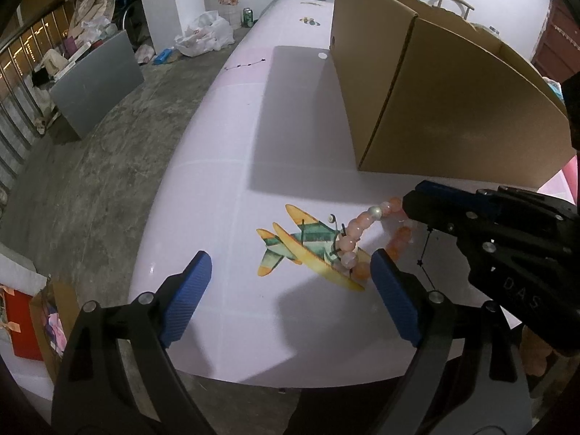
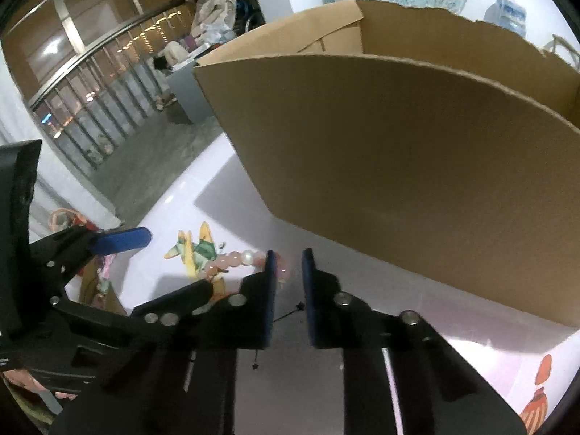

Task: Organize jewelry
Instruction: 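Move both tools toward the pink bead bracelet on the table, then close the right tool on the pink bead bracelet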

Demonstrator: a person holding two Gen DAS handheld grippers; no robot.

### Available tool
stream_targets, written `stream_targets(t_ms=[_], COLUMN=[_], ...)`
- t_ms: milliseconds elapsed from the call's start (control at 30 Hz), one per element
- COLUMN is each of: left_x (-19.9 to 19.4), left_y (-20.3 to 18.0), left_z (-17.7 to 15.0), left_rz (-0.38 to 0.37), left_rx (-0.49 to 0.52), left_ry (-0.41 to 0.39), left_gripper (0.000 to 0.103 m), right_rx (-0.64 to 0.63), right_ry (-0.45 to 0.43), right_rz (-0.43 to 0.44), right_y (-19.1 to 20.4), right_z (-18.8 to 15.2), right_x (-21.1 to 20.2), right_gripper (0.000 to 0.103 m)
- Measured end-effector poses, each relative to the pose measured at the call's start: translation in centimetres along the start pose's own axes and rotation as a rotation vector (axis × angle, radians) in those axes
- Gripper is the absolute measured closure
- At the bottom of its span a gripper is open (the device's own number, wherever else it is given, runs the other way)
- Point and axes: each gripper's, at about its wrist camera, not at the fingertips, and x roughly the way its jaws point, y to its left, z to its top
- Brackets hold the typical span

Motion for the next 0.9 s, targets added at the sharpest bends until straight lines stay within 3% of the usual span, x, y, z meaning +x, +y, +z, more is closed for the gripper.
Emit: stream_targets(t_ms=[367,433,767,833,900], left_x=[0.0,0.0,-1.8,-2.1,-2.2], left_y=[-0.4,-0.8,-4.5,-5.5,-6.3], left_z=[0.3,0.1,-1.2,-1.2,-1.0], left_rz=[0.001,0.009,-0.194,-0.203,-0.160], left_rx=[0.000,0.016,0.117,0.152,0.182], left_ry=[0.006,0.004,-0.096,-0.120,-0.138], left_gripper=[0.017,0.017,0.017,0.020,0.025], right_rx=[-0.033,-0.040,0.099,0.143,0.183], right_ry=[-0.002,0.010,-0.009,-0.018,-0.027], right_rz=[-0.052,-0.110,-0.207,-0.220,-0.215], right_y=[0.1,-0.4,-6.0,-7.5,-8.7], right_z=[-0.9,-1.4,-5.4,-6.4,-7.1], right_x=[-1.1,-1.3,-5.7,-6.7,-7.4], right_gripper=[0.097,0.097,0.098,0.098,0.098])
